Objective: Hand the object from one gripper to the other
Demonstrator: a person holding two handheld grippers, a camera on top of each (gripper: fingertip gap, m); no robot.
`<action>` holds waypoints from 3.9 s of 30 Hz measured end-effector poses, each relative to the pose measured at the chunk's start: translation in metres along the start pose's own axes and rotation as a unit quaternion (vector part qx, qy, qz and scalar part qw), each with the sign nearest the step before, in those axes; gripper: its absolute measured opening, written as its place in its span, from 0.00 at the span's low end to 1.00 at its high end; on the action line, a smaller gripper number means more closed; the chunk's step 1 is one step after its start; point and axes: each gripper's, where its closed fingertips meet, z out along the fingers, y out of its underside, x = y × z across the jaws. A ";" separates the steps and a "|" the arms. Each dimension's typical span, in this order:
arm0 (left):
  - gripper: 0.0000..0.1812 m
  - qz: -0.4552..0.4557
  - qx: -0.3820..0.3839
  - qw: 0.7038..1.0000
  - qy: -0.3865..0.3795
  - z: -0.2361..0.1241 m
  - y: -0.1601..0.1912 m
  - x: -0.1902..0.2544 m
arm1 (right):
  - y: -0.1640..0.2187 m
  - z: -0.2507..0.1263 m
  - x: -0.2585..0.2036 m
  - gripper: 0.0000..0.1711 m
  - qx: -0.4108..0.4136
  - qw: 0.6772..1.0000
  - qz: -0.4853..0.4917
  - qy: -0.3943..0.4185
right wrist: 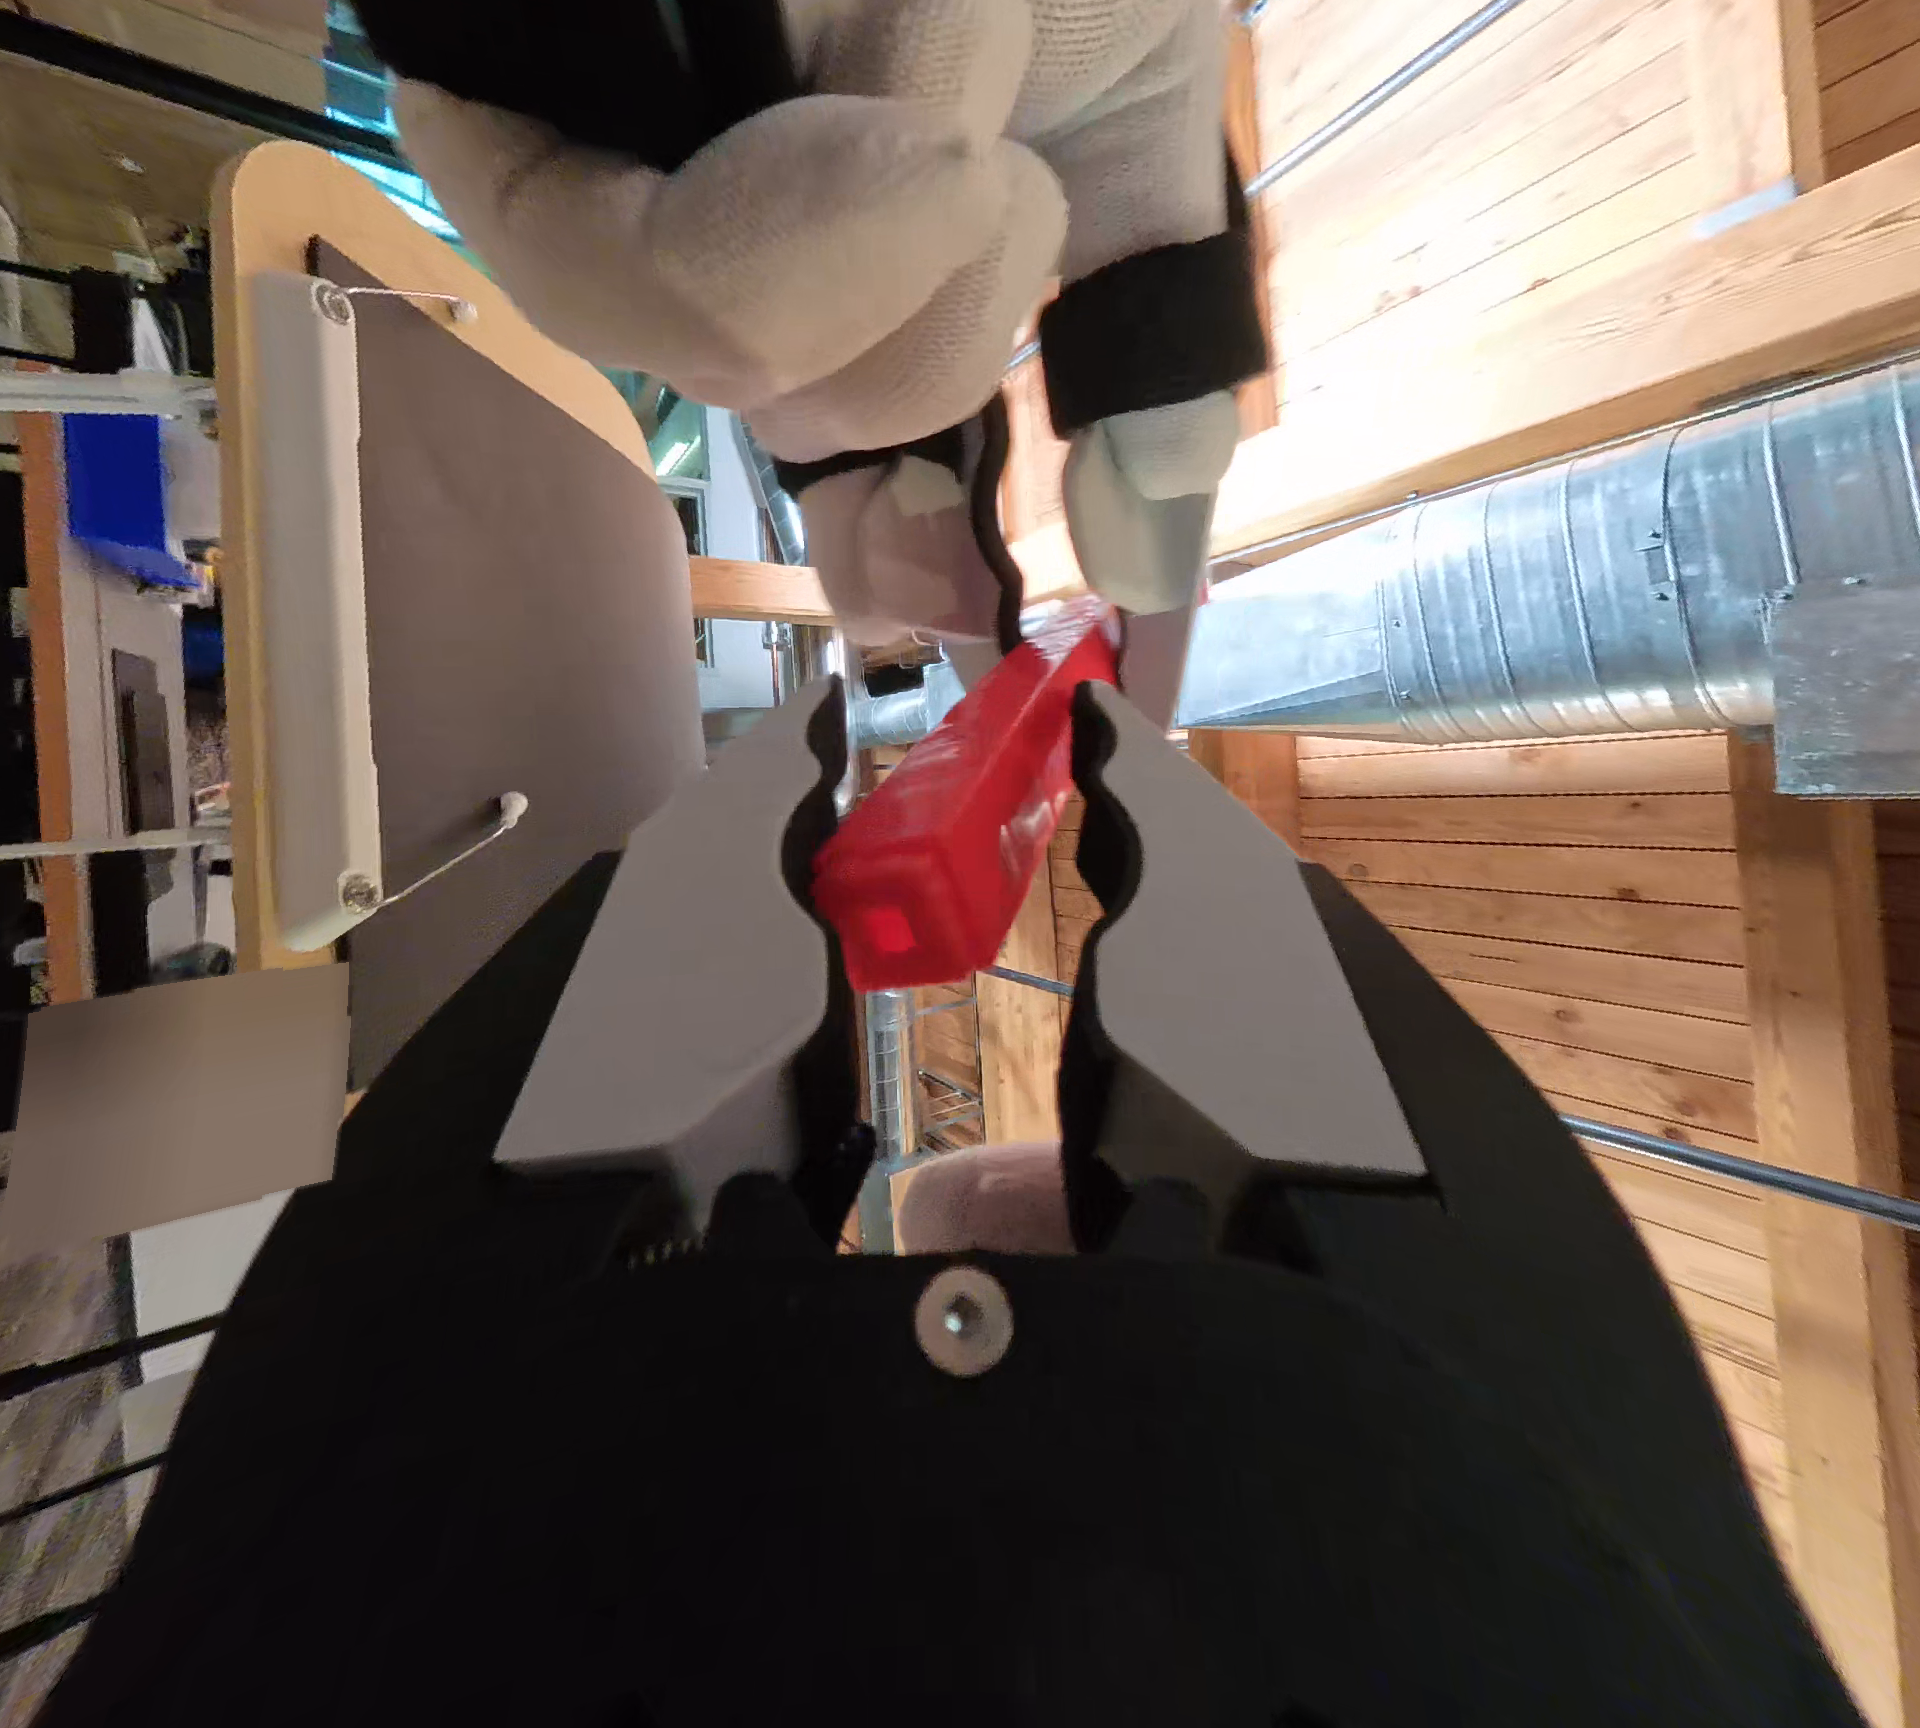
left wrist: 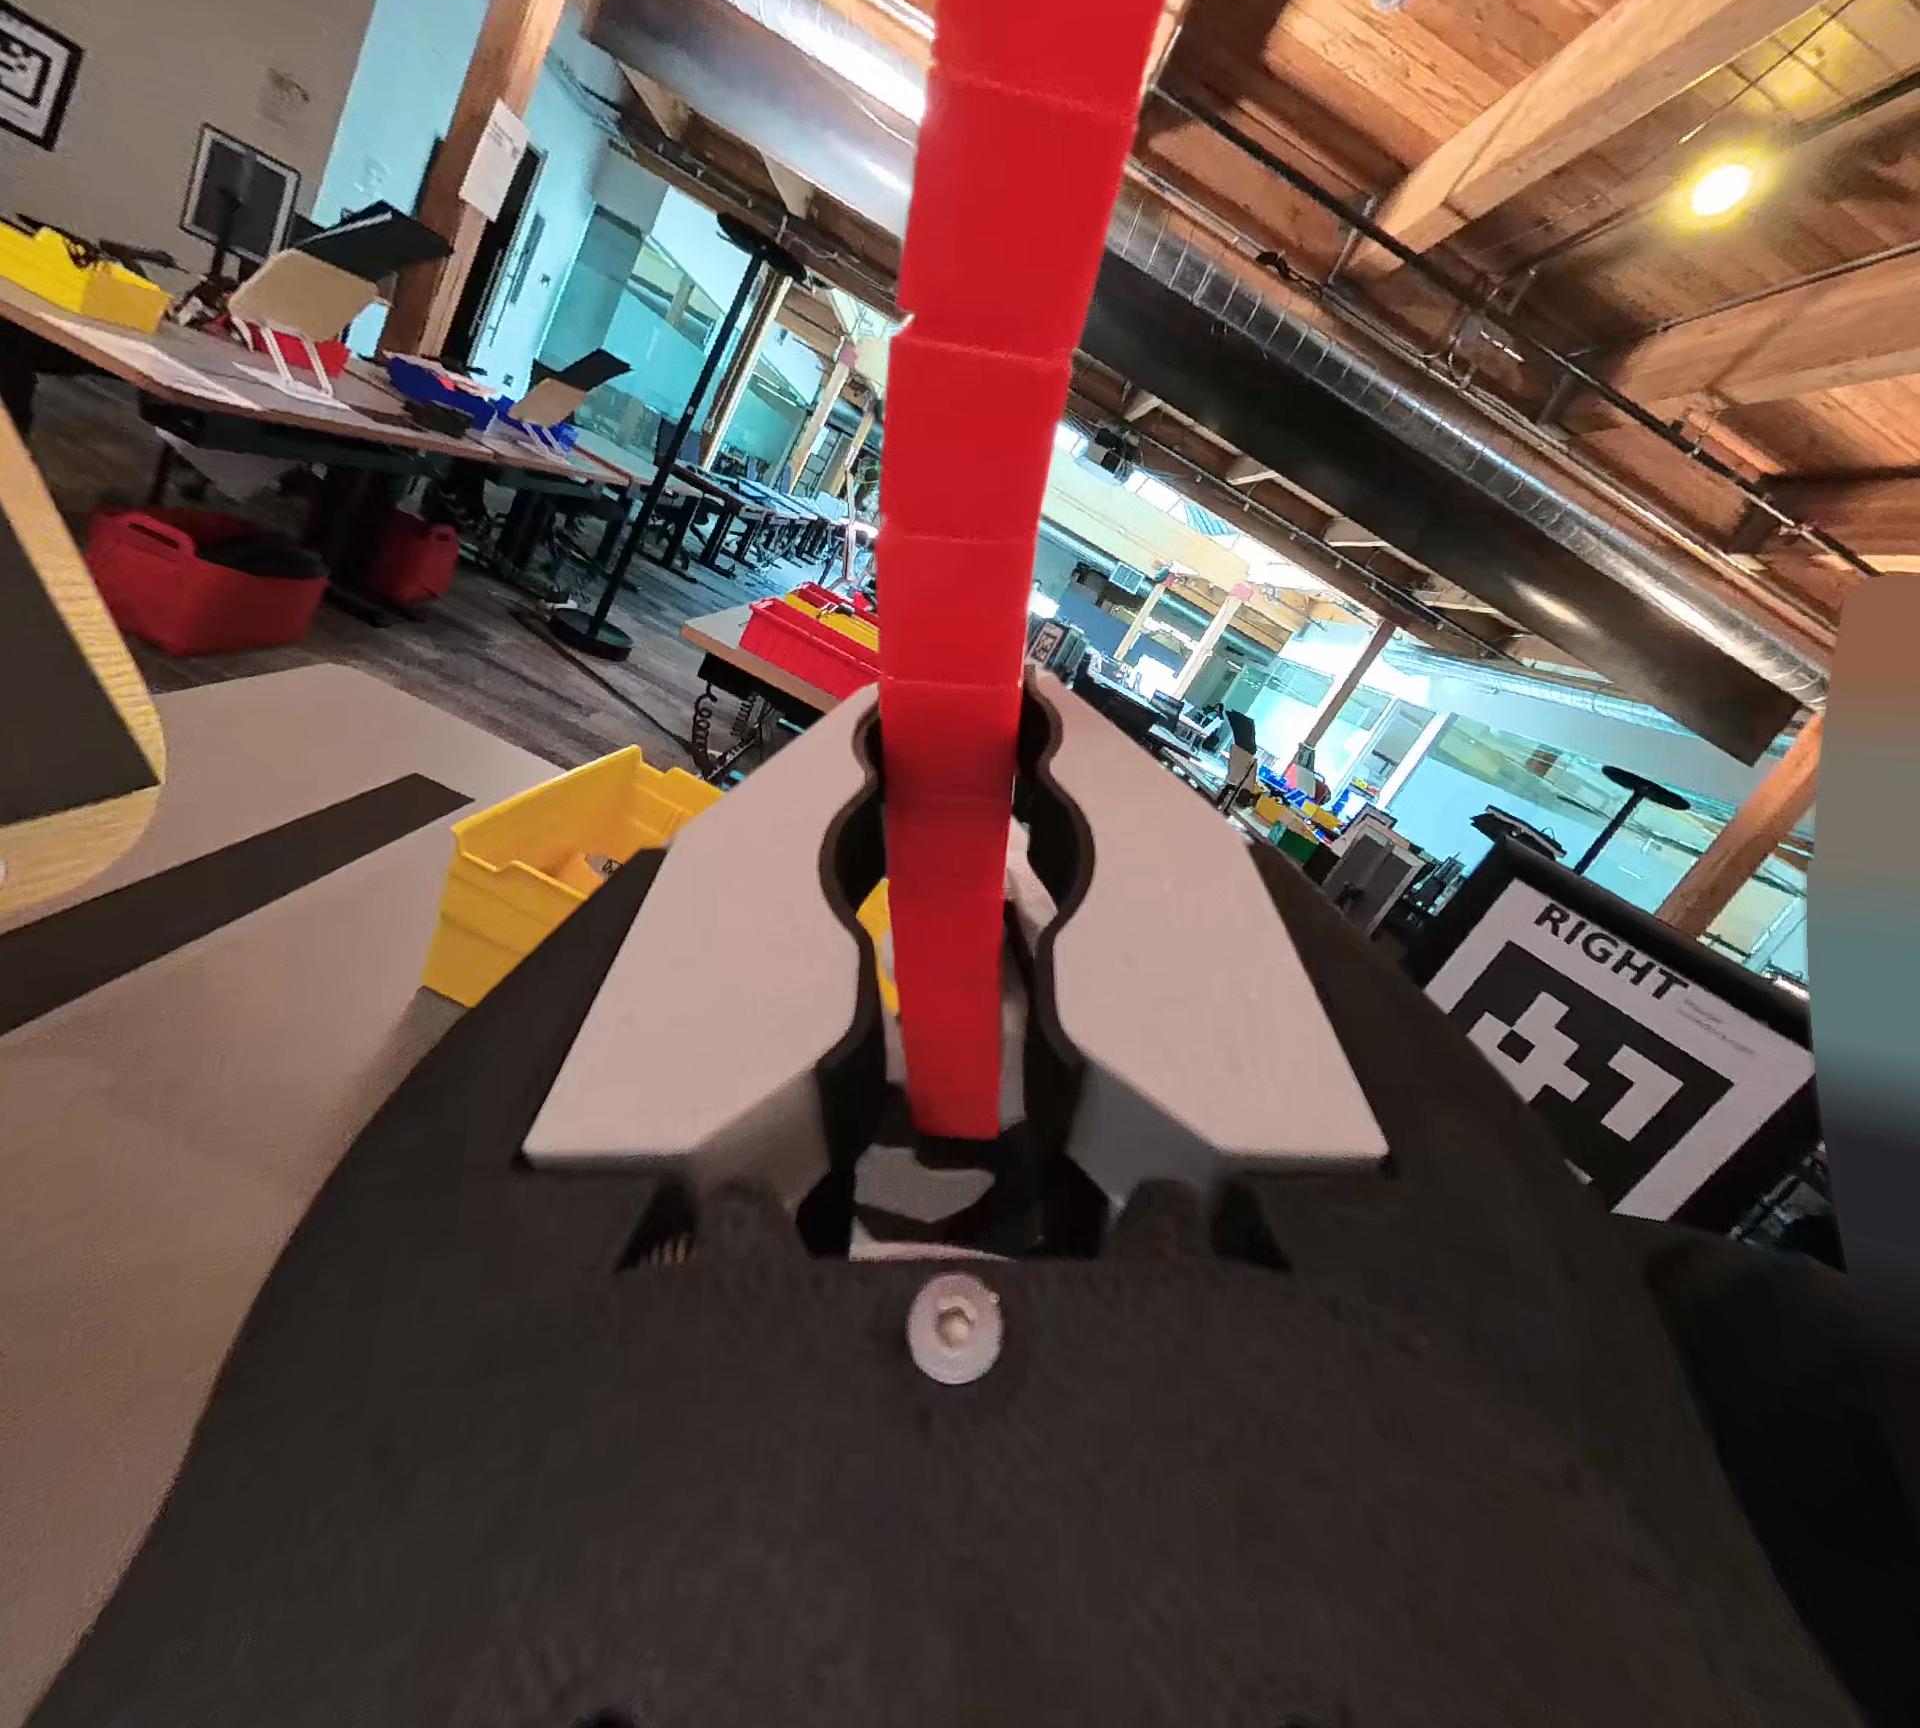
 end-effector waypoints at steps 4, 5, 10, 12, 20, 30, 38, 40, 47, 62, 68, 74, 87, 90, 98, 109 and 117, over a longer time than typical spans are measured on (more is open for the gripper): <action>0.11 -0.014 -0.004 1.000 0.011 0.000 0.002 -0.002 | -0.003 -0.004 0.012 0.14 0.011 1.000 0.019 -0.002; 0.11 -0.013 -0.005 1.000 0.012 0.000 0.002 -0.001 | -0.004 -0.004 0.014 0.14 0.013 1.000 0.027 -0.004; 0.14 0.020 0.004 1.000 -0.007 -0.001 -0.001 -0.004 | -0.003 -0.005 0.021 0.13 0.021 0.996 0.088 -0.024; 0.19 0.035 0.023 0.999 -0.022 -0.005 -0.008 -0.009 | -0.003 -0.006 0.026 0.13 0.027 0.992 0.121 -0.028; 0.28 0.243 0.058 0.960 -0.125 -0.040 -0.045 -0.024 | 0.017 -0.005 0.044 0.12 0.033 0.947 0.311 -0.075; 0.31 0.432 -0.051 0.895 -0.094 -0.015 0.004 -0.002 | 0.019 -0.008 0.048 0.12 0.054 0.881 0.441 -0.161; 0.46 0.504 -0.101 0.857 -0.039 -0.004 0.036 0.020 | -0.001 -0.018 0.064 0.12 0.124 0.802 0.546 -0.206; 0.48 0.508 -0.108 0.854 -0.020 0.000 0.045 0.027 | -0.005 -0.021 0.069 0.12 0.144 0.780 0.571 -0.212; 0.50 0.506 -0.128 0.853 0.013 0.014 0.071 0.036 | -0.024 -0.031 0.086 0.12 0.227 0.706 0.631 -0.229; 0.33 0.545 -0.229 0.804 0.065 0.011 0.124 0.036 | -0.066 -0.056 0.104 0.12 0.337 0.604 0.665 -0.281; 0.26 0.536 -0.232 0.808 0.080 0.011 0.127 0.040 | -0.067 -0.060 0.108 0.12 0.342 0.600 0.665 -0.284; 0.21 0.555 -0.251 0.792 0.050 0.010 0.128 0.029 | -0.062 -0.053 0.098 0.12 0.314 0.606 0.669 -0.293; 0.11 0.556 -0.269 0.786 0.041 0.003 0.126 0.020 | -0.055 -0.046 0.091 0.12 0.296 0.617 0.671 -0.284; 0.11 0.551 -0.278 0.786 0.037 0.002 0.128 0.015 | -0.054 -0.044 0.086 0.12 0.290 0.615 0.676 -0.285; 0.11 0.559 -0.287 0.778 0.004 -0.003 0.117 0.005 | -0.046 -0.034 0.078 0.12 0.249 0.644 0.669 -0.274; 0.11 0.527 -0.259 0.808 -0.037 -0.009 0.095 -0.017 | -0.021 -0.015 0.062 0.15 0.151 0.690 0.661 -0.252; 0.11 0.466 -0.216 0.858 -0.027 -0.007 0.082 -0.024 | 0.001 -0.015 0.054 0.18 0.124 0.678 0.675 -0.262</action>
